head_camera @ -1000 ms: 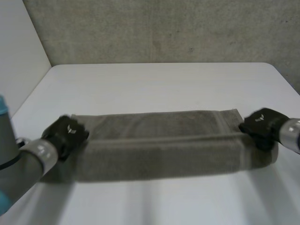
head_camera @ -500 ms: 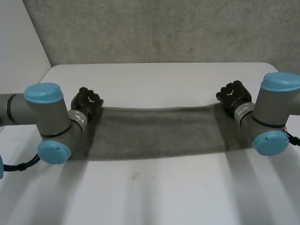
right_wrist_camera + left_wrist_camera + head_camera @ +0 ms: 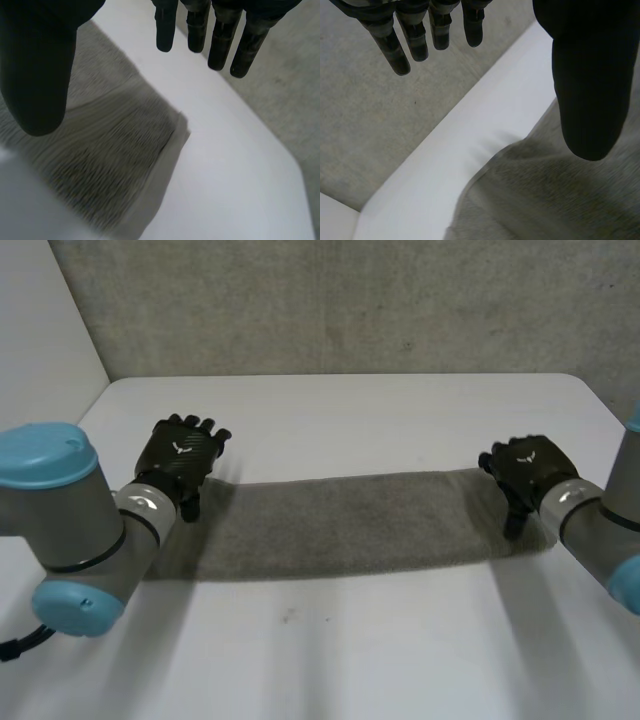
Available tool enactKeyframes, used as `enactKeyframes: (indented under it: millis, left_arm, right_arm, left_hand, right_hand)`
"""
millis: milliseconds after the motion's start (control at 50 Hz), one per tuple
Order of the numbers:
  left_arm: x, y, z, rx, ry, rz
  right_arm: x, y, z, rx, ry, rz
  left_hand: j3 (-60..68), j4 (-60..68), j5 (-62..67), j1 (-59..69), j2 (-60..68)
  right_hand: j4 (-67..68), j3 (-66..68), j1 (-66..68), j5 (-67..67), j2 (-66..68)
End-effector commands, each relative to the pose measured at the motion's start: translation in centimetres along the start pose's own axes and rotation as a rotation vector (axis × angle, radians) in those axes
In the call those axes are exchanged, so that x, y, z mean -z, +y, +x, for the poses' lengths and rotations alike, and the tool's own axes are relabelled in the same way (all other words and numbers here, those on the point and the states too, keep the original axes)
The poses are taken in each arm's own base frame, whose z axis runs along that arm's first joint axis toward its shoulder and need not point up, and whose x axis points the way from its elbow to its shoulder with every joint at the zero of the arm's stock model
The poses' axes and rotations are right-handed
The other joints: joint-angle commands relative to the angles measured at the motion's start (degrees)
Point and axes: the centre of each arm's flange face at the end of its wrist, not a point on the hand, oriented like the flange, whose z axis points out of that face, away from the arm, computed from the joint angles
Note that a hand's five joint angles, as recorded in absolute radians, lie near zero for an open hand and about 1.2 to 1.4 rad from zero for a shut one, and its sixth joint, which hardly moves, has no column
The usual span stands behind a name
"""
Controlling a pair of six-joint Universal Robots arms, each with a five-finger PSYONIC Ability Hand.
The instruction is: Fold the towel.
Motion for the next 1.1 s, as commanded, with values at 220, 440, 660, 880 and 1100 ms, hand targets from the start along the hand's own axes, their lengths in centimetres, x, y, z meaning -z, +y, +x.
enactKeyframes:
  millis: [220, 440, 660, 880, 1100]
  left_arm:
    - [1.7, 0.0, 1.2, 0.161, 0.025, 0.012]
    - [2.1, 0.0, 1.5, 0.16, 0.033, 0.01]
    - [2.4, 0.0, 1.5, 0.158, 0.032, 0.012]
    - [2.6, -0.7, 0.9, 0.158, 0.016, 0.032]
    - [2.9, -0.6, 0.5, 0.16, -0.003, 0.045]
  right_arm:
    - [-1.0, 4.7, 0.3, 0.036, 0.003, -0.075]
    - [-2.7, 6.7, 0.2, 0.084, 0.012, -0.086]
    - [-3.1, 7.9, 8.7, 0.401, 0.275, -0.185]
    - [-2.0, -1.0, 5.6, 0.344, 0.303, 0.125]
    - [4.1, -8.5, -13.5, 0.186, -0.241, 0.558]
  left_hand:
    - [0.3, 0.4, -1.7, 0.2, 0.5]
    - [0.3, 0.4, -1.7, 0.2, 0.5]
    - [0.3, 0.4, -1.7, 0.2, 0.5]
    - [0.3, 0.4, -1.7, 0.2, 0.5]
    - [0.3, 0.4, -1.7, 0.2, 0.5]
  right_hand:
    - [28.6, 28.7, 30.4, 27.7, 28.8]
    - [65.4, 65.5, 67.3, 64.6, 65.6]
    - [65.6, 65.7, 67.4, 64.7, 65.7]
    - [65.6, 65.7, 67.4, 64.7, 65.7]
    - [65.6, 65.7, 67.4, 64.7, 65.7]
